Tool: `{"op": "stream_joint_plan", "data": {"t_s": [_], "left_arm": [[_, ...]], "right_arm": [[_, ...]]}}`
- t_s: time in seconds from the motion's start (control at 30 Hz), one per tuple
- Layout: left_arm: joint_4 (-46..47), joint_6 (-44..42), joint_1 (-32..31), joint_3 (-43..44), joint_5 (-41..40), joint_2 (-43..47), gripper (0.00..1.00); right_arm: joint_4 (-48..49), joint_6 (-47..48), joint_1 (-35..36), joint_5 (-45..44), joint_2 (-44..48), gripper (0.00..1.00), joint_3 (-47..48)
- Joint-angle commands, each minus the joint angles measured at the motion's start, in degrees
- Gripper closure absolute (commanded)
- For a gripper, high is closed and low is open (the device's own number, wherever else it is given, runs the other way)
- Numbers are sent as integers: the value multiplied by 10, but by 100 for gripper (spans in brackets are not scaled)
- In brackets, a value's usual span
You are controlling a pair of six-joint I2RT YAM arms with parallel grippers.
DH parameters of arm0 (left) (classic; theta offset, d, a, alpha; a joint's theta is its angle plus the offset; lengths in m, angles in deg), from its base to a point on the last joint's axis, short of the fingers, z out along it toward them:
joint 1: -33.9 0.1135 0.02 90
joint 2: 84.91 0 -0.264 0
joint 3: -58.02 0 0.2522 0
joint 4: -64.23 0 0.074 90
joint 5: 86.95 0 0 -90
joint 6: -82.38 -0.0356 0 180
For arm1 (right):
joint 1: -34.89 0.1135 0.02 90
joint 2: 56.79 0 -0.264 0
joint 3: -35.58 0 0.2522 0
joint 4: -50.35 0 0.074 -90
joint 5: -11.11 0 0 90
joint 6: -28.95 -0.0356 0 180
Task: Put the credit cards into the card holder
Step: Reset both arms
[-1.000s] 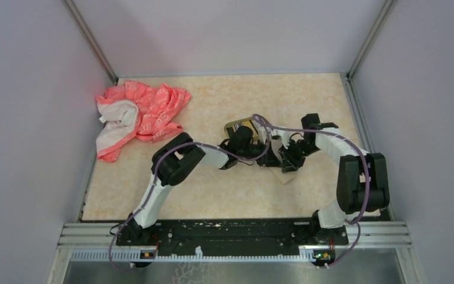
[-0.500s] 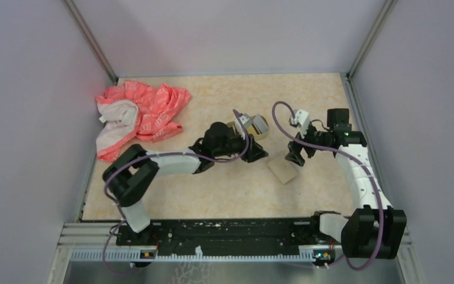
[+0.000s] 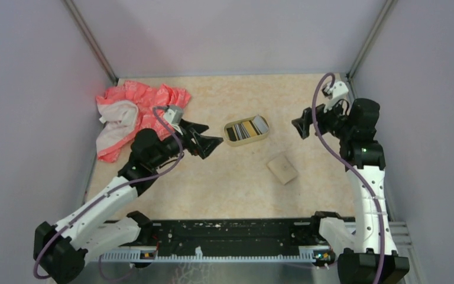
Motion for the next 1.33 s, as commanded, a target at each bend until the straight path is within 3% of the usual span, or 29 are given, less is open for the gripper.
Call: {"op": "stream_joint_plan", "data": {"t_s": [0.0,0.17,0.47,1.3], "left_arm": [[-118,26,3,-8,-51,118,1],[-200,18,4,0,-72,216,1],[-268,22,3,5,-67,280,1],[-199,41,3,-75,-29,318,1]], "right_arm": [[62,-165,-3,-35,30,2,33],[40,-208,-3,-61,52,2,56],[13,-203,-3,-44,77,2,70],[15,-160,-3,-3,83,2,38]]}}
